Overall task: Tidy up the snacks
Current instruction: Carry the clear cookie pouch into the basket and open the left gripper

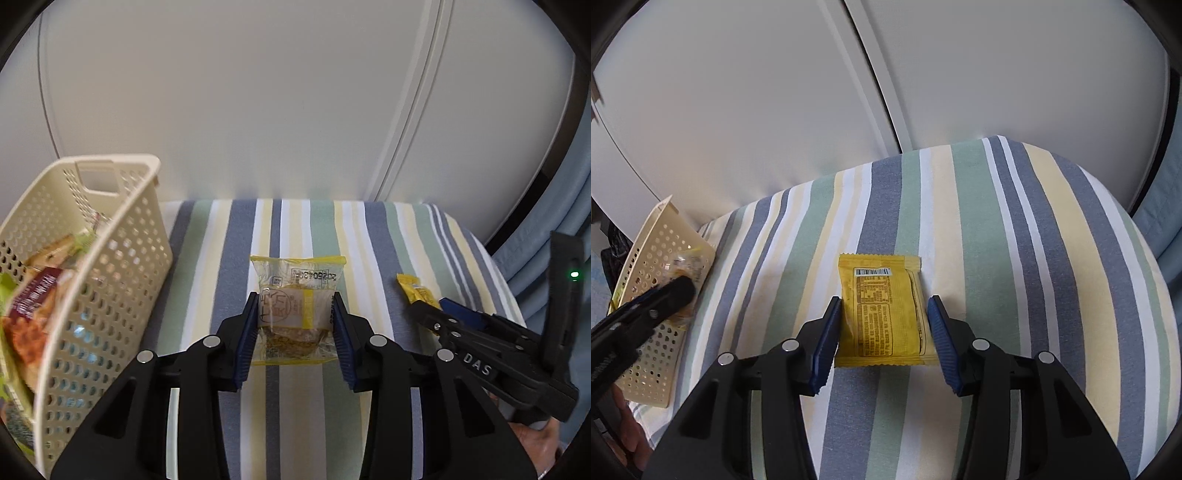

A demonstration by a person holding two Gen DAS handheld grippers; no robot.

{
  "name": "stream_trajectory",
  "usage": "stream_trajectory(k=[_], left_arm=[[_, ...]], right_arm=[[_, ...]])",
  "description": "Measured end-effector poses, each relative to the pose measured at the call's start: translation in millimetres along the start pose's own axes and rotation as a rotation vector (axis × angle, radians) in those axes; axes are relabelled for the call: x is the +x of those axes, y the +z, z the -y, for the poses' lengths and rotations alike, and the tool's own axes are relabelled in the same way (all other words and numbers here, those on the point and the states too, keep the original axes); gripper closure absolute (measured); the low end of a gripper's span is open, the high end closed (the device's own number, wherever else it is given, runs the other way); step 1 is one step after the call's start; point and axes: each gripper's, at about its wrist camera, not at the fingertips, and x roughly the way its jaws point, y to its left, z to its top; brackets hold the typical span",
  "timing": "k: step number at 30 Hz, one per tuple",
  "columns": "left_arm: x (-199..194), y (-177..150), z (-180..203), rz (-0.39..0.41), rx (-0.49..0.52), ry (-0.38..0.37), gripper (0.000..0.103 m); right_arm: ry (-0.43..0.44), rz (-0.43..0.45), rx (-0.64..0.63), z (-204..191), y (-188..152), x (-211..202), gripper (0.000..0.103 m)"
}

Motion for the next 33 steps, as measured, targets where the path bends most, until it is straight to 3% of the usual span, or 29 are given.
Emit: stream_trajectory(k=[10, 18, 25, 31, 33], left_arm=[[-71.9, 9.6, -38.6, 0.115, -0.033, 0.021, 0.064], [-117.6, 9.9, -93.1, 0.190, -0.101, 0.104, 0.064], [-132.7, 7.9, -138.3, 0.200, -0.155, 0.178, 0.064], [-119.6, -3.2, -174.0, 0.170, -0.246, 0.214, 0.064], [-117.9, -7.8, -181.4, 0.173, -0.269, 0.232, 0.057]], right_arm=[[0.036, 0.013, 0.024, 2.2, -0.6, -3.9, 0.056], [0.034, 0.023, 0.025, 4.4, -1.6, -8.5, 0.056], [0.034, 0.026, 0.029, 4.8, -1.7, -9.3, 0.056], [0.027, 0.027, 0.025, 2.9, -1.4, -9.3, 0.056], [0.028, 0.028, 0.028, 2.6, -1.2, -8.9, 0.056]])
